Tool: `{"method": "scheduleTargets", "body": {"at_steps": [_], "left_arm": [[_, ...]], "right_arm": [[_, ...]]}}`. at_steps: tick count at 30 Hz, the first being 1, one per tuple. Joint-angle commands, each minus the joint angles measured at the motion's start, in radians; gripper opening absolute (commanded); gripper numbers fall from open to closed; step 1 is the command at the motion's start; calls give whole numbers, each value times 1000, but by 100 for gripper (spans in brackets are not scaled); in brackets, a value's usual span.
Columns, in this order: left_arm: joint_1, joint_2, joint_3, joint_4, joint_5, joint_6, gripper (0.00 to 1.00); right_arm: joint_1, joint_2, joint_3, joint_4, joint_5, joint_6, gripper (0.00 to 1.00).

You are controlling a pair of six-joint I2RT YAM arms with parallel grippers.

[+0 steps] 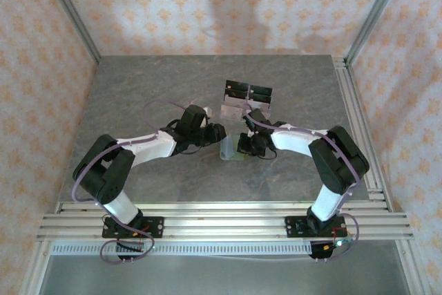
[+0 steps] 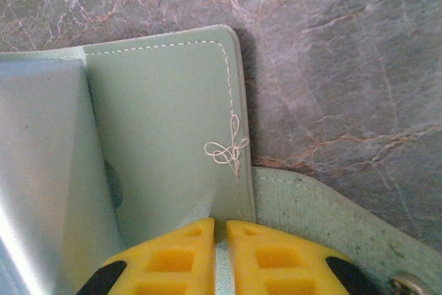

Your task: Put the credit cards into the card holder

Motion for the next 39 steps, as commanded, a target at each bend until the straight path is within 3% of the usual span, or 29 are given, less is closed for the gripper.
{"method": "scheduleTargets", "body": {"at_steps": [1,5,12,19,24,28,33,39], "left_arm": [[-2,2,-18,44,-21,8,22],[-3,2,-15,50,-21,9,18],[-2,15,-3,23,-33,20,0],[-2,6,-10,-40,-83,59,0],[-2,5,-18,-62,-100,70,0],[-2,2,-24,-76,-109,80,0],[-2,-5,-37,-90,-121,92,0],[0,1,-44,-88,-128,99,0]], "right_arm": [[-5,73,-55,-31,80,-15,13],[-5,74,-59,-29,81,-14,13],[-5,68,-50,-38,72,-14,13],[-11,-81,6,-179,132,-46,32],[-20,-205,51,-299,209,-72,35],[-20,-253,96,-329,196,-92,37],[-20,-182,166,-307,83,-124,42],[-16,-52,213,-258,54,-142,42]]}}
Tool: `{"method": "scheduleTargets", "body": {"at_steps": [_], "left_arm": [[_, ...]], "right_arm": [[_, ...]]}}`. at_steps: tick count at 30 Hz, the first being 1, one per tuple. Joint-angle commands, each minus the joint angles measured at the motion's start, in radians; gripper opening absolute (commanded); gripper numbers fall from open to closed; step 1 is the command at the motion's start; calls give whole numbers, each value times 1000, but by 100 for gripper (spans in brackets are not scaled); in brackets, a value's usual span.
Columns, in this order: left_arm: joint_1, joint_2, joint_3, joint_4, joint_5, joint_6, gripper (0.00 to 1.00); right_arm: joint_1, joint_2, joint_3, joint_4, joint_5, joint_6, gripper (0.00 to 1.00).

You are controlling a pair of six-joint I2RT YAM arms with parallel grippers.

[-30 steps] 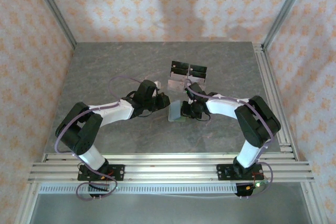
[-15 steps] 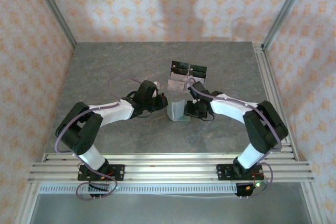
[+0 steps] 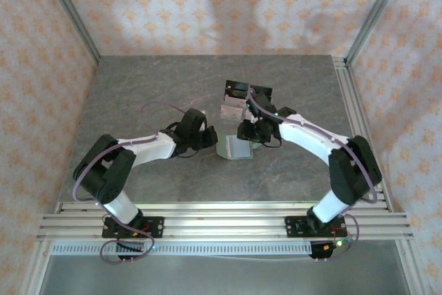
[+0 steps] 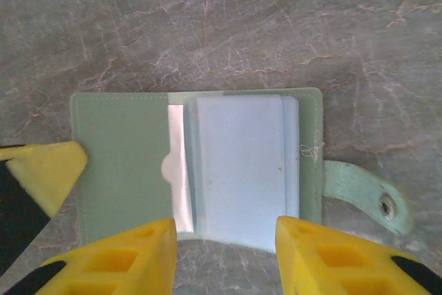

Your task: Put the credit cards into the card holder

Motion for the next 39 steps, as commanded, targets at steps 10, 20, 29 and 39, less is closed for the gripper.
{"method": "scheduleTargets", "body": {"at_steps": [10,20,29,39], "left_arm": [[0,19,-6,-31,-23,36,0],[-1,30,-2,-28,-16,40,0],[-1,29,-14,-15,-22,38,0],[8,-72,-90,-25,-156,-1,49]], "right_arm": [[2,179,39,48,-15,-38,43],[-2,209,-8,130,-123,-18,44],[-1,209,-27,271,-305,69,43],[13,216,-5,296,-335,110,43]]}}
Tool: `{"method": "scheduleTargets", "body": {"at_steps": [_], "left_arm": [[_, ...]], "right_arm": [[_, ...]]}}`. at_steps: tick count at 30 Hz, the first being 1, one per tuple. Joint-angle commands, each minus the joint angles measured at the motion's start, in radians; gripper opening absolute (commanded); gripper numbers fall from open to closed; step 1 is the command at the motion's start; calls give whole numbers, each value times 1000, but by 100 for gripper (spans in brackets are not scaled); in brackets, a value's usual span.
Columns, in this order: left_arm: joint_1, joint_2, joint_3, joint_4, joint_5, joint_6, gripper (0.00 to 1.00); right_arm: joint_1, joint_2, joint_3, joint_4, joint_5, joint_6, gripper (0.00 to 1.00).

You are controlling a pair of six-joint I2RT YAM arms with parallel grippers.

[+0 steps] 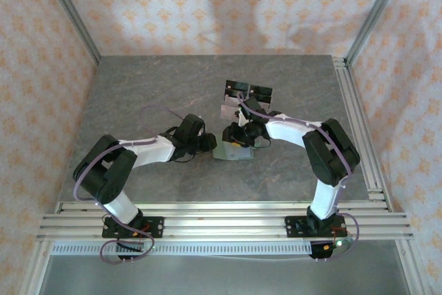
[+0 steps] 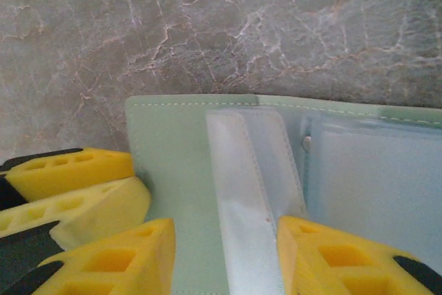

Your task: Put the credit cards into the card holder

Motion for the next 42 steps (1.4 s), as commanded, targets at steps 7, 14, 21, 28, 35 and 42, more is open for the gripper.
{"method": "scheduleTargets", "body": {"at_steps": [7,14,21,28,35,42], "left_arm": [[13,-146,-75,-28,-166,-23,64],[21,-268,-122,-69,-256,-48,66],[29,-397,-177,-118,-315,-59,67],[42,-423,-200,-120,-288,-44,69],[44,-331,-101,-140,-178,41,78],[7,-139,86,-204,-74,128,90]], "right_arm": [[47,42,51,6,-7,28,43],[102,85,142,-26,1,39,42],[150,153,311,-59,-6,57,42],[153,107,426,-105,25,58,43],[27,-71,337,-250,196,-11,43],[-123,-125,362,-441,333,-222,43]]}}
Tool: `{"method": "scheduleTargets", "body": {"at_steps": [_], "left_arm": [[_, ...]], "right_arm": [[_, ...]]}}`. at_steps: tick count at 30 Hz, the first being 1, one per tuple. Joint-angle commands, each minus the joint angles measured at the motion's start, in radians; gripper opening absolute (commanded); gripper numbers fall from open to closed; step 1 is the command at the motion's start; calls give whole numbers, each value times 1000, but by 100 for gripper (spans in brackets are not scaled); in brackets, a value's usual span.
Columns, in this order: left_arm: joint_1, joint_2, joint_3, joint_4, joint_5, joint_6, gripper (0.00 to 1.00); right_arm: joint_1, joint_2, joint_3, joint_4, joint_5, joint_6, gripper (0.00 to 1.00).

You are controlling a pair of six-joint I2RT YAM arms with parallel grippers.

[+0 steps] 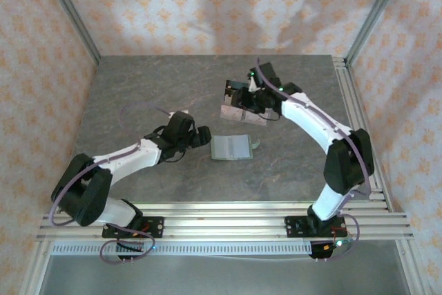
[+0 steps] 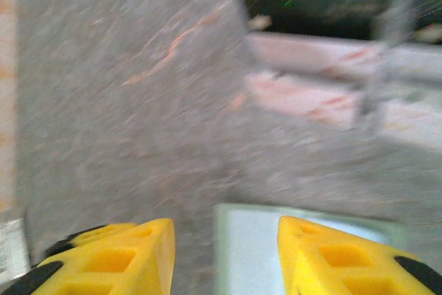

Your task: Put the credit cards into the card holder

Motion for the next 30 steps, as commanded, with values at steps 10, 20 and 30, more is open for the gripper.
{"method": "scheduleTargets", "body": {"at_steps": [10,20,30], "left_arm": [[-98,213,200,-167,-41,74,94],[-116,291,213,-262,-138,63,94],[-116,286,221,-285,-165,65,95]], "right_arm": [[-128,118,150,-258,147,-336,43],[-126,234,199,-253,204,-501,40],[-96,291,185,-214,205,-526,38]]}}
